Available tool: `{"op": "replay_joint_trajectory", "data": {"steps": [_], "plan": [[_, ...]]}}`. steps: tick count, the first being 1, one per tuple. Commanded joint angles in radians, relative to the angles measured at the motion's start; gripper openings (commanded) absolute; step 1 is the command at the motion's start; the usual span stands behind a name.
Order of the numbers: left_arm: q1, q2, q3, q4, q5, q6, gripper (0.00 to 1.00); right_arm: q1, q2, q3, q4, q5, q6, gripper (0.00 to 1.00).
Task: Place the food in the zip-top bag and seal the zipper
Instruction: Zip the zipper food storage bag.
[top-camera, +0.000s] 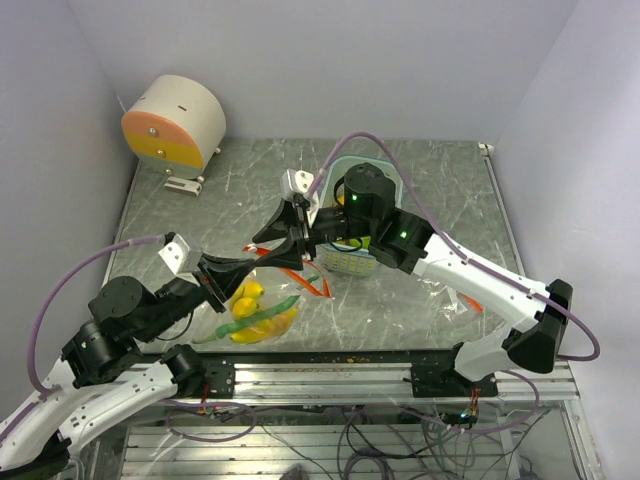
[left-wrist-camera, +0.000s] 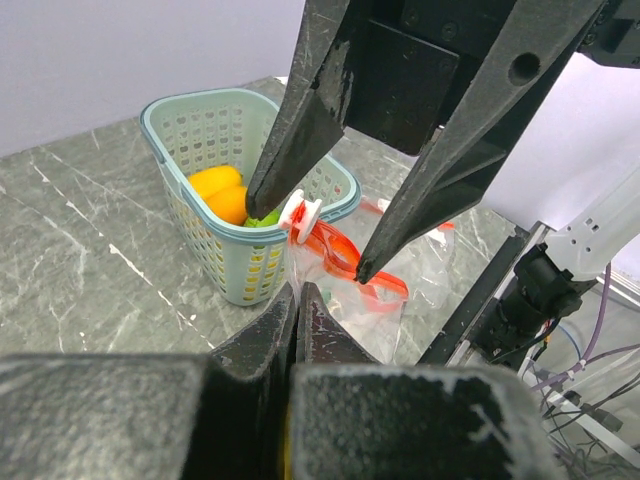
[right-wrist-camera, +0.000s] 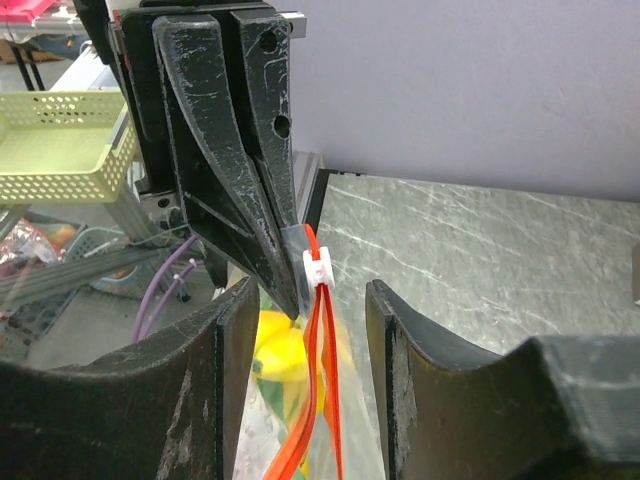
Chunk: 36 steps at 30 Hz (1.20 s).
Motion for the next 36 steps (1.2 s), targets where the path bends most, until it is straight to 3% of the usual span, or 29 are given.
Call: {"op": "replay_joint_trajectory", "data": {"steps": [1,10,16,36], "plan": [[-0.002,0.003,0.003,0.074,0.005,-0.009,0.07,0.0,0.017,0.033,0.066,-0.002,0.037,0.46],[-0.002,-0.005,-0.004,0.072,-0.003,-0.008,0.07,0.0,0.019,0.033,0.097,-0.029,0.055,0.35],[-0.002,-0.003,-0.004,0.075,-0.003,-0.009,0.07,0.0,0.044,0.057,0.064,-0.045,0.048,0.0],[-0.003,-0.045,0.028,0.035,-0.077,0.005,0.07,-0.008,-0.023,-0.023,-0.103,0.094,-0.035,0.0]]}}
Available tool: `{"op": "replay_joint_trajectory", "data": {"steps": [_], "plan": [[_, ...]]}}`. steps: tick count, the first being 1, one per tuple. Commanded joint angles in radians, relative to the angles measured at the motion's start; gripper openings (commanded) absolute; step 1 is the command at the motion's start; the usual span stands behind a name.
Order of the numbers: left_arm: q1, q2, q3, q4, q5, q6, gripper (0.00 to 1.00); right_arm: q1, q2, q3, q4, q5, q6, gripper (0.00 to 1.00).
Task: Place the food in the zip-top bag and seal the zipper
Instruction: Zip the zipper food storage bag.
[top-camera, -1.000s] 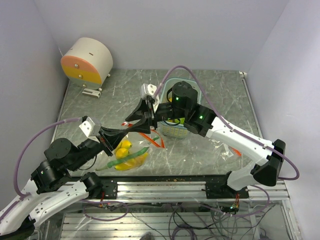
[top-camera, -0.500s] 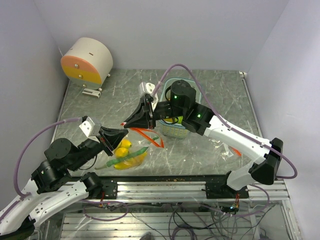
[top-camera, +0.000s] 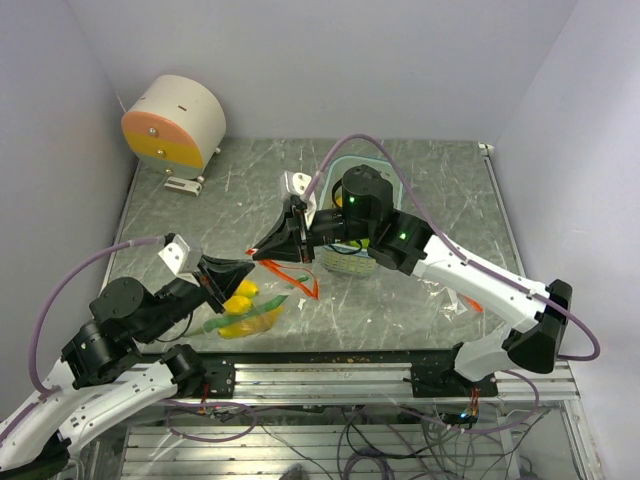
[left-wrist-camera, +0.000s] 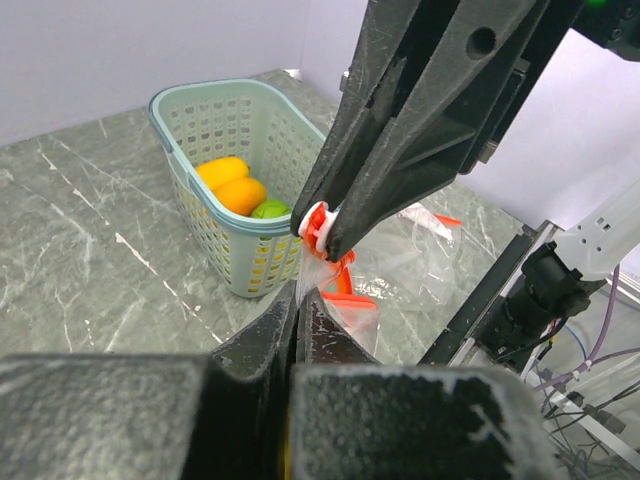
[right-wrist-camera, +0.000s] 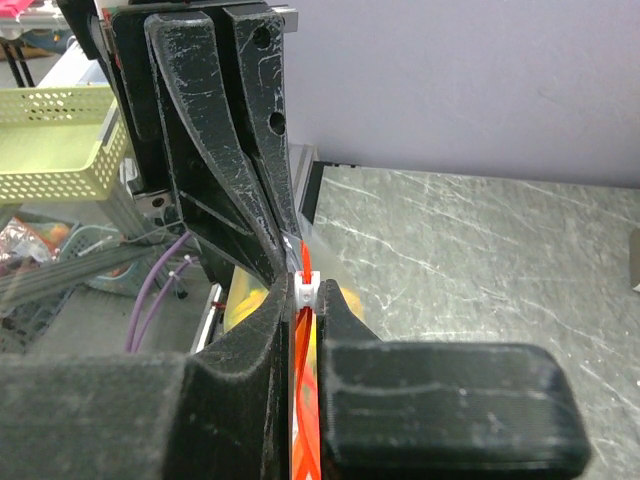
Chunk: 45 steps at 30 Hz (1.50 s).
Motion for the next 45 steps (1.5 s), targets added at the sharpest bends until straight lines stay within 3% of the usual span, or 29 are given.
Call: {"op": "replay_joint_trajectory", "data": {"steps": [1,6,11,16,25,28,30,31,34,41,45], "plan": [[-0.003,-0.037,0.035,0.051,-0.058,0.009,0.07,-0.014,-0.036,-0.026,-0.101,0.066,-0.041,0.0],[-0.002,-0.046,0.041,0.05,-0.071,0.006,0.07,-0.023,-0.046,-0.049,-0.117,0.089,-0.049,0.0],[-0.003,-0.027,0.024,0.079,-0.006,0.043,0.07,-0.024,-0.032,-0.012,-0.105,-0.018,-0.045,0.0],[-0.002,0.037,0.028,0.081,0.089,0.096,0.27,-0.024,0.021,0.084,-0.149,-0.107,-0.064,0.0],[-0.003,0.087,0.025,0.077,0.111,0.12,0.35,-0.024,0.025,0.102,-0.184,-0.165,-0.09,0.0],[-0.003,0.107,0.018,0.096,0.134,0.125,0.28,-0.024,0.02,0.096,-0.185,-0.171,-0.092,0.0],[-0.003,0.128,0.027,0.089,0.153,0.134,0.1,-0.024,0.014,0.092,-0.188,-0.168,-0.096,0.0],[-0.003,0.139,0.033,0.076,0.161,0.135,0.07,-0.024,0.011,0.092,-0.193,-0.163,-0.101,0.0],[-0.002,0.161,0.06,0.039,0.174,0.143,0.07,-0.024,0.005,0.092,-0.214,-0.145,-0.119,0.0],[-0.003,0.088,0.122,-0.009,0.038,0.122,0.07,-0.037,-0.008,0.032,-0.241,0.003,-0.154,0.0],[-0.003,0.04,0.148,-0.041,-0.007,0.117,0.07,-0.069,-0.009,-0.004,-0.232,0.002,-0.157,0.0]]}}
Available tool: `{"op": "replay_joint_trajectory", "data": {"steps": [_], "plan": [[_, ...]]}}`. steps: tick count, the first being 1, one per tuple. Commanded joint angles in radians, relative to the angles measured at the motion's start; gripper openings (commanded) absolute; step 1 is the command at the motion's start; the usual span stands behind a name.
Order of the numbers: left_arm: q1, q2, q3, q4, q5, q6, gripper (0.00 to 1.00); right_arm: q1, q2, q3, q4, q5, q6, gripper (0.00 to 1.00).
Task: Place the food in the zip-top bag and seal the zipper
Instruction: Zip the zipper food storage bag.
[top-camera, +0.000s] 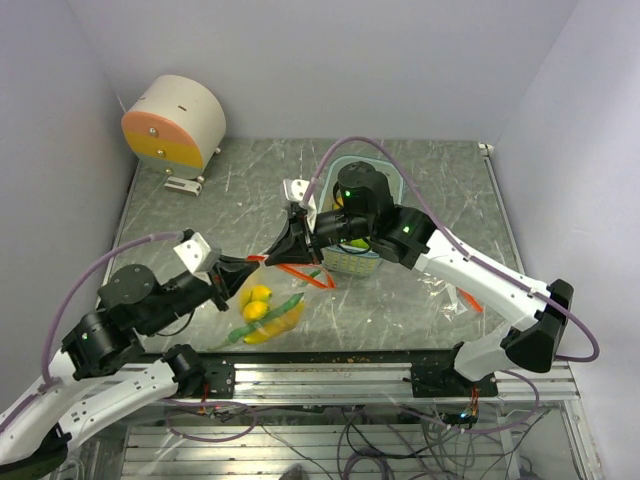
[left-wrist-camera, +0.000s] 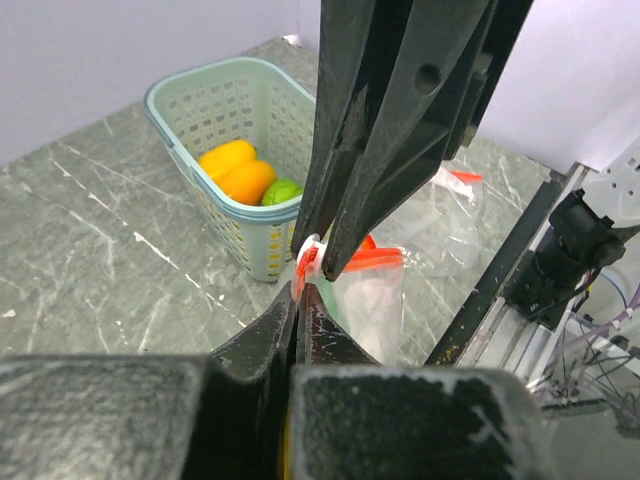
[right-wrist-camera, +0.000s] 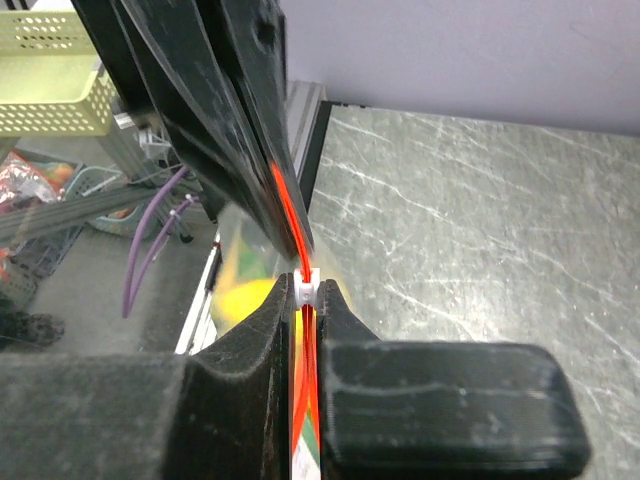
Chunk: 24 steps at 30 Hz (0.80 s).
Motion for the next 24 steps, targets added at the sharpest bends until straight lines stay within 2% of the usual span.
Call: {"op": "replay_joint_trajectory", "data": {"steps": [1,8,19,24], "plan": [[-0.002,-0.07,0.083,0.018,-0.079,-0.009,0.07,-0.041,-0.015,-0.049,-0.019,0.051,-0.025,0.0],[-0.001,-0.101,0.114,-0.031,-0.126,-0.005,0.07,-0.072,-0.02,-0.09,-0.031,0.047,-0.061,0.0],[-0.001,-0.163,0.203,-0.131,-0.36,0.009,0.07,-0.172,-0.049,-0.196,0.018,0.053,-0.061,0.0],[-0.002,-0.202,0.191,-0.125,-0.399,0.008,0.07,-0.211,-0.051,-0.224,0.038,0.03,-0.053,0.0]]}}
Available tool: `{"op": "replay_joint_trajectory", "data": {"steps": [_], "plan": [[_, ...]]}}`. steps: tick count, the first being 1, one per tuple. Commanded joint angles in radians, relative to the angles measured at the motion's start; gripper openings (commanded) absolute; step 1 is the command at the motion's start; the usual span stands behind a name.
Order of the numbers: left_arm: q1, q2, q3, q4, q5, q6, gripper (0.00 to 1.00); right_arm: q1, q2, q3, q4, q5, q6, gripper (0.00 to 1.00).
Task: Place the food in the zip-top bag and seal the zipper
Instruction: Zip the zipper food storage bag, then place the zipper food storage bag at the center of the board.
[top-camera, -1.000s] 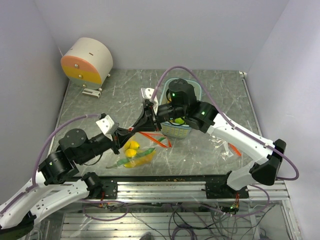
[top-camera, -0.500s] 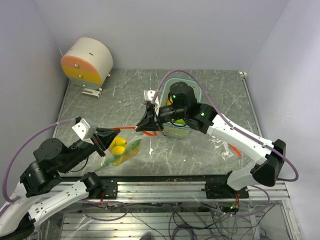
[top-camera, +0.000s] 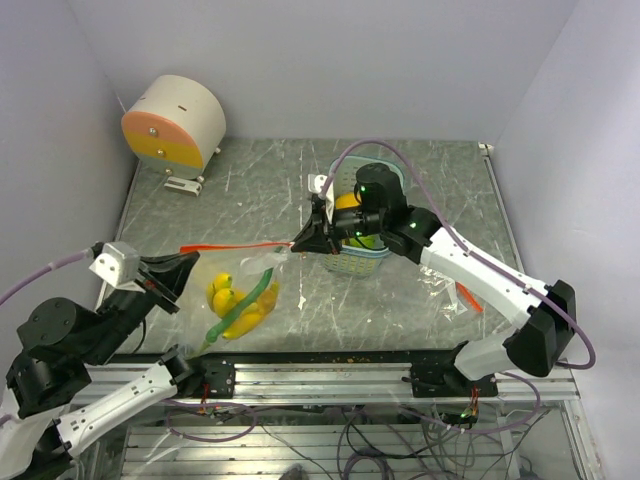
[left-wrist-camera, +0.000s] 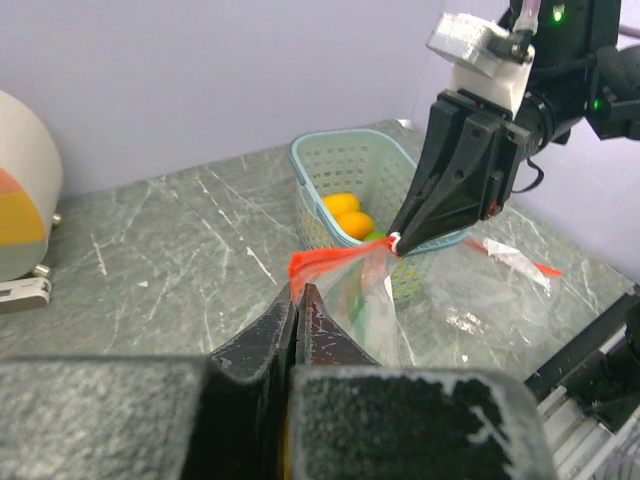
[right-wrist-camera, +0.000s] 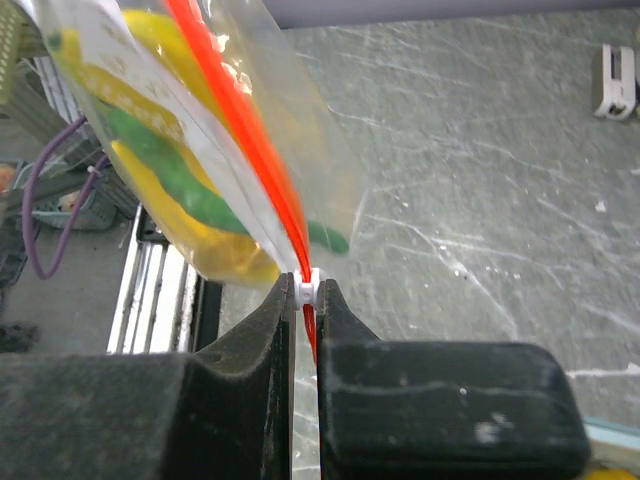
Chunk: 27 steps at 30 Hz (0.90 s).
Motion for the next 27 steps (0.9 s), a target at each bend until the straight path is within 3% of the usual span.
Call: {"op": "replay_joint_trajectory", "data": {"steps": [1,6,9,14,17,19,22,27], "plan": [[-0.003,-0.042,0.038,0.041,-0.101,0.01,0.07,-0.047,-0.016,-0.029,-0.013,0.033,-0.013,0.0],[-0.003,-0.043,0.041,0.026,-0.111,0.004,0.07,-0.059,-0.009,-0.035,-0.007,0.099,-0.006,0.0],[-0.002,-0.046,0.019,0.05,-0.119,-0.004,0.07,-0.06,-0.007,-0.036,0.044,0.142,0.047,0.38],[-0.002,-0.008,-0.057,0.104,-0.233,-0.078,0.07,-0.059,-0.016,0.005,0.137,0.178,0.198,0.85],[-0.002,0.054,-0.094,0.143,-0.341,-0.137,0.07,-0.059,-0.033,0.035,0.138,0.296,0.267,0.9],[-0.002,0.102,-0.101,0.161,-0.46,-0.173,0.07,-0.058,-0.043,0.055,0.103,0.527,0.336,0.99],[-0.002,0.153,-0.123,0.239,-0.625,-0.19,0.07,-0.07,-0.012,0.122,-0.058,0.911,0.479,1.0],[-0.003,0.173,-0.186,0.418,-0.757,-0.144,0.07,-0.151,0.028,0.135,-0.313,1.103,0.648,1.0]]}}
